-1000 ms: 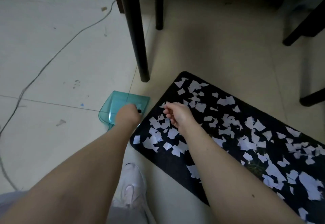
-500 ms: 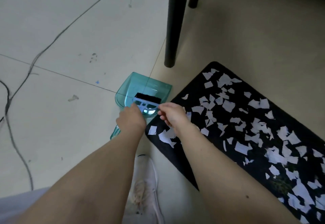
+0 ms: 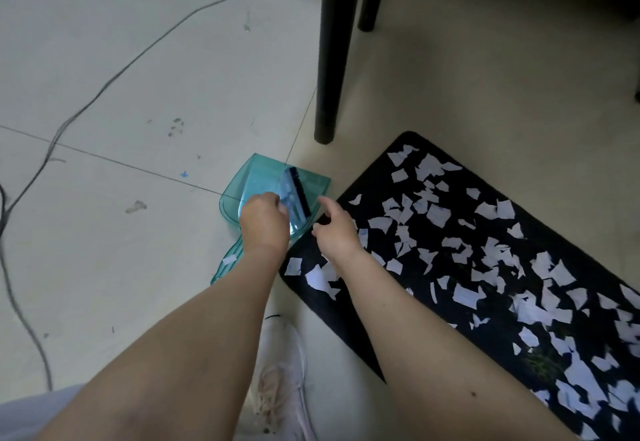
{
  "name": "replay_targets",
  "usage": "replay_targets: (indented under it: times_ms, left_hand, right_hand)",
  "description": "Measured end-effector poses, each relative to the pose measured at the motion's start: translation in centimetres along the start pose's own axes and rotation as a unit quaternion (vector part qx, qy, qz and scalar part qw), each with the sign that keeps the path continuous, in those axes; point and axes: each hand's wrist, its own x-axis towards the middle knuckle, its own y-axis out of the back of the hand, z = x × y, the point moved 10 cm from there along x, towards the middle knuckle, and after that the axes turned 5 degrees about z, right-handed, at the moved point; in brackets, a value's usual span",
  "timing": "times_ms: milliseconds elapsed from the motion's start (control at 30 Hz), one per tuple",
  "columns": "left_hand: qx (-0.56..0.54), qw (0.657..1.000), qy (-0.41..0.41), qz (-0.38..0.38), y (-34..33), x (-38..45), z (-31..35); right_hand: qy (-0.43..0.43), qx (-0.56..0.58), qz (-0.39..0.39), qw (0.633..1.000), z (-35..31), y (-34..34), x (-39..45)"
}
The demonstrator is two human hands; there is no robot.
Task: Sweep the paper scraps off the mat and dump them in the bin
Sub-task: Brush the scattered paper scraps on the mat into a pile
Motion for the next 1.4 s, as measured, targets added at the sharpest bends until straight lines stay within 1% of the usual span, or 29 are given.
replay_targets:
  times_ms: [67,167,233,300,333,400,433,500,567,600,667,733,800,933,1000,1133,1267,1400]
  left_hand:
    - [-0.033,0.999,-0.023,0.011,0.6,-0.3,2.1]
    - [-0.073,0.995,-0.072,0.006,0.7,-1.7,6.2]
    - [-0.097,0.990,-0.099,-0.014,0.1,-2.9,8.5]
    - [-0.102,0.987,-0.124,-0.031,-0.8,-4.4,10.4]
    - [-0.103,0.985,-0.134,-0.033,-0.9,-4.9,10.9]
    - [-0.110,0.980,-0.161,-0.032,-1.1,-6.2,12.1]
    - [-0.113,0.978,-0.174,-0.030,-1.2,-6.7,12.3]
    - [-0.107,0.976,-0.190,-0.026,-1.4,-7.6,12.4]
    - [-0.104,0.979,-0.175,-0.029,-1.9,-7.9,11.6]
    - [-0.104,0.982,-0.153,-0.033,-2.2,-7.8,10.8]
    - [-0.073,0.991,-0.098,-0.046,-3.1,-7.2,8.3]
    - [-0.026,0.996,-0.054,-0.070,-4.4,-6.7,5.4]
    - [0.025,0.993,-0.037,-0.111,-6.2,-6.6,3.0]
    - [0.121,0.971,0.011,-0.205,-9.0,-7.2,-1.4]
    - [0.166,0.955,0.026,-0.246,-10.1,-8.2,-3.4]
    - [0.251,0.921,0.008,-0.299,-11.6,-10.0,-5.3]
    - [0.264,0.905,-0.008,-0.333,-12.8,-10.8,-6.5]
    - [0.269,0.883,0.004,-0.384,-13.8,-11.2,-8.0]
  right_hand:
    - [0.046,-0.014,0.024,0.999,-0.8,0.9,-0.1]
    - [0.085,-0.054,0.064,0.993,-1.5,2.9,-0.6]
    - [0.078,-0.073,0.107,0.989,-1.2,5.0,-1.1]
    - [0.025,-0.071,0.165,0.983,-0.1,7.7,-1.7]
    - [0.009,-0.103,0.192,0.976,0.1,8.8,-2.0]
    - [0.045,-0.286,0.204,0.935,-0.2,9.7,-2.4]
    - [0.060,-0.330,0.205,0.920,-0.1,9.8,-2.3]
    - [0.068,-0.366,0.189,0.909,0.7,9.6,-2.1]
    - [0.066,-0.362,0.189,0.911,1.6,9.4,-1.9]
    - [0.050,-0.335,0.185,0.923,2.5,9.2,-1.8]
    - [-0.012,-0.243,0.163,0.956,4.4,8.6,-1.4]
    - [-0.045,-0.212,0.138,0.966,5.7,7.7,-1.2]
    - [-0.055,-0.199,0.121,0.971,6.6,6.8,-1.2]
    - [-0.079,-0.151,0.122,0.978,8.5,5.0,-1.4]
    - [-0.076,-0.159,0.118,0.977,9.0,4.1,-1.4]
    - [-0.050,-0.206,0.078,0.974,9.4,2.4,-1.7]
    - [-0.025,-0.245,0.035,0.969,9.4,0.7,-1.7]
    - [-0.008,-0.273,-0.013,0.962,9.4,-1.3,-1.8]
